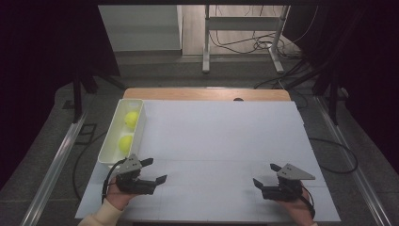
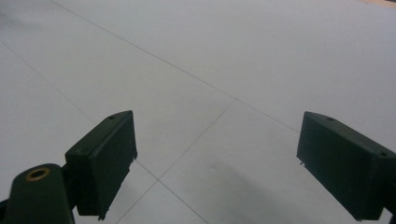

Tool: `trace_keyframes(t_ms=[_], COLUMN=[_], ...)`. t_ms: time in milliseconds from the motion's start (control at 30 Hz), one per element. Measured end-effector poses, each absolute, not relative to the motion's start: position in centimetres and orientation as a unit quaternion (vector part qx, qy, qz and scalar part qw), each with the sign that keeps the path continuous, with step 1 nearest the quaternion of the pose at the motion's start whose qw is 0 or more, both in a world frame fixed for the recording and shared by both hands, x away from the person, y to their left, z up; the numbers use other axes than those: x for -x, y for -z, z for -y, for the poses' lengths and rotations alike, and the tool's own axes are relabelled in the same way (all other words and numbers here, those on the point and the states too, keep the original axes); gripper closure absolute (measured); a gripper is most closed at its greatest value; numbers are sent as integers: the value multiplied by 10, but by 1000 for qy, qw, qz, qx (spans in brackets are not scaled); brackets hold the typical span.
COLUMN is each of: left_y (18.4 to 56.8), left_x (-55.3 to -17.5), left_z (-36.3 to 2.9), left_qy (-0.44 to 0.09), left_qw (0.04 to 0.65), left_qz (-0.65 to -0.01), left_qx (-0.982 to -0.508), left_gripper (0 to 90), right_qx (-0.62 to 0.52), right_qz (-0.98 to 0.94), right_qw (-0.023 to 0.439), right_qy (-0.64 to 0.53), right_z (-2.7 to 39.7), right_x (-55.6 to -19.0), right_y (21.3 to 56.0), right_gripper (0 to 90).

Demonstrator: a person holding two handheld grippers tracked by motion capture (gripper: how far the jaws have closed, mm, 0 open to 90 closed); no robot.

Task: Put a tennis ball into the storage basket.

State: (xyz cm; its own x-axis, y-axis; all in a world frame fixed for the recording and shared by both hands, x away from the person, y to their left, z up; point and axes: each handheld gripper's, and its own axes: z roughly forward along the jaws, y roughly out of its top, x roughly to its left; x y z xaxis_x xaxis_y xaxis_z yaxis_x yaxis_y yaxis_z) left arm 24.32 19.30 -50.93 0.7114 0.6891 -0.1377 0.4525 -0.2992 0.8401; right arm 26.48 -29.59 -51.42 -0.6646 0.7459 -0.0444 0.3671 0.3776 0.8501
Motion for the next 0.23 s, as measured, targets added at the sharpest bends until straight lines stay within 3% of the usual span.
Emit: trace_keyframes(t_ms=[233], left_y=[511], left_x=[-245], left_z=[-194], left_qy=[-123], left_qw=[471], left_qz=[-363], left_qx=[-795], left_gripper=[154], right_qx=[-349], right_qz=[-801], right_qw=[215], right_qy=[-437], right_z=[296], right_x=[-265], right_y=[514], right_gripper=[123])
